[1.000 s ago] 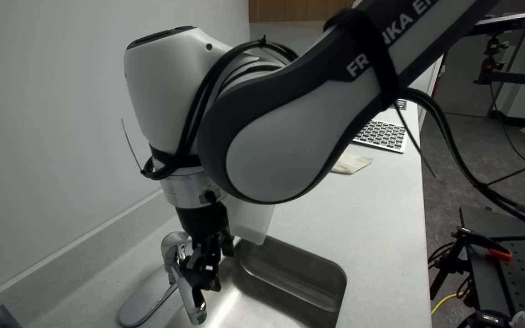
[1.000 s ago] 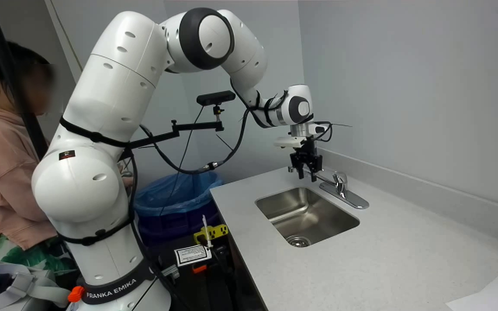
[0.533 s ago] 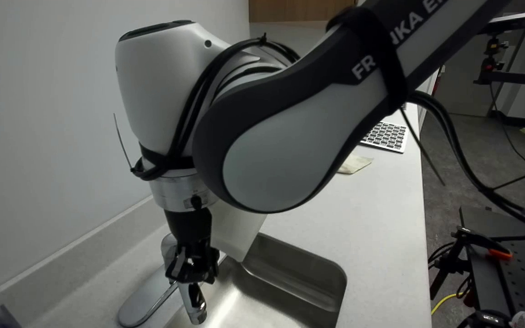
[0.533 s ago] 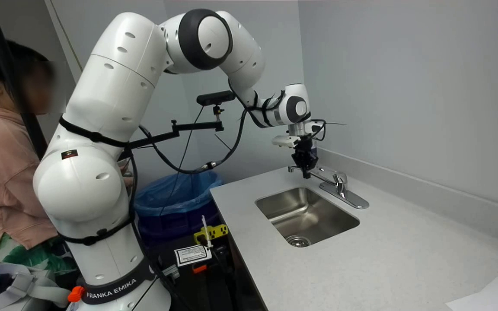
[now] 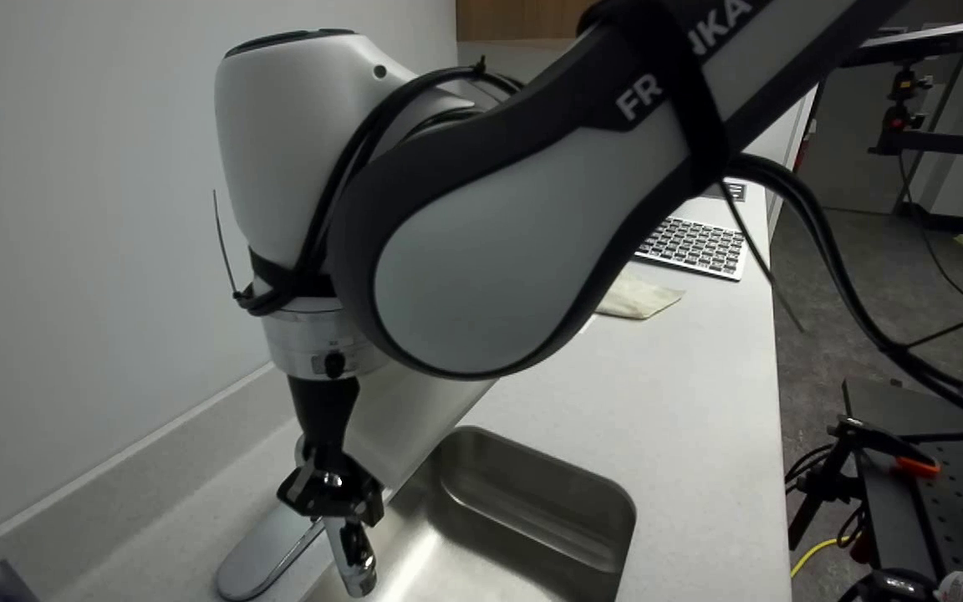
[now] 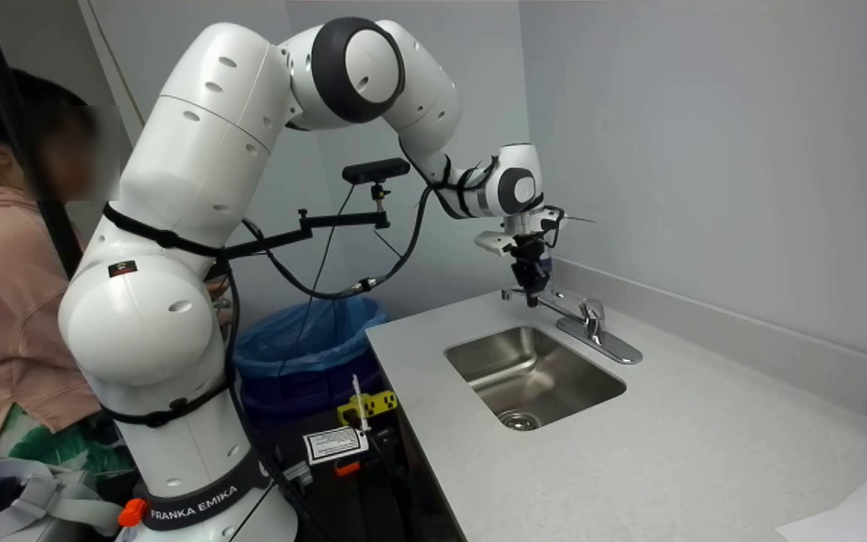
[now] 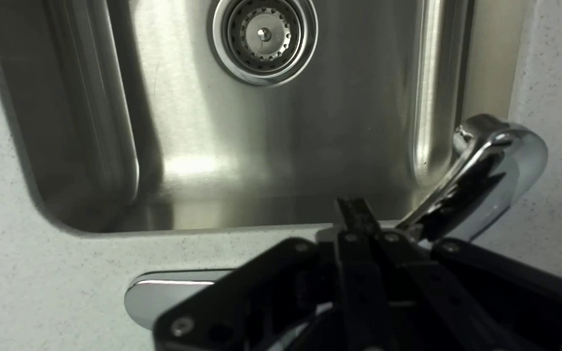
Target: Push the faucet to the left
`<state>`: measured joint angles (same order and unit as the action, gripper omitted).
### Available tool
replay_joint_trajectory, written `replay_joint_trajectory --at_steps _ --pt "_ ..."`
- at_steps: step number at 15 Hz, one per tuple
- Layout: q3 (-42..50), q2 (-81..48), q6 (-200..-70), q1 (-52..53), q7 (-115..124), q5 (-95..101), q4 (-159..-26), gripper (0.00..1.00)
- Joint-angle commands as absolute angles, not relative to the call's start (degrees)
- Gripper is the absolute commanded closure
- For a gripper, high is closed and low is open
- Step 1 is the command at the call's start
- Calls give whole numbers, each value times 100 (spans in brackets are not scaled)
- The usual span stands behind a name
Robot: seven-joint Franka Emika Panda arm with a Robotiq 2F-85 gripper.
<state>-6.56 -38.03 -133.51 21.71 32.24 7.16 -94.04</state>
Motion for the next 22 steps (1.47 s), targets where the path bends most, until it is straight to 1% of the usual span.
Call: replay_joint_trajectory --at_steps 1,12,22 --pt "-603 -4010 -13450 2323 3481 362 -9010 100" --pt "-732 -4033 -13483 2465 3438 326 -8944 100" --pt "-613 -4346 -13463 2622 2970 611 -8426 100"
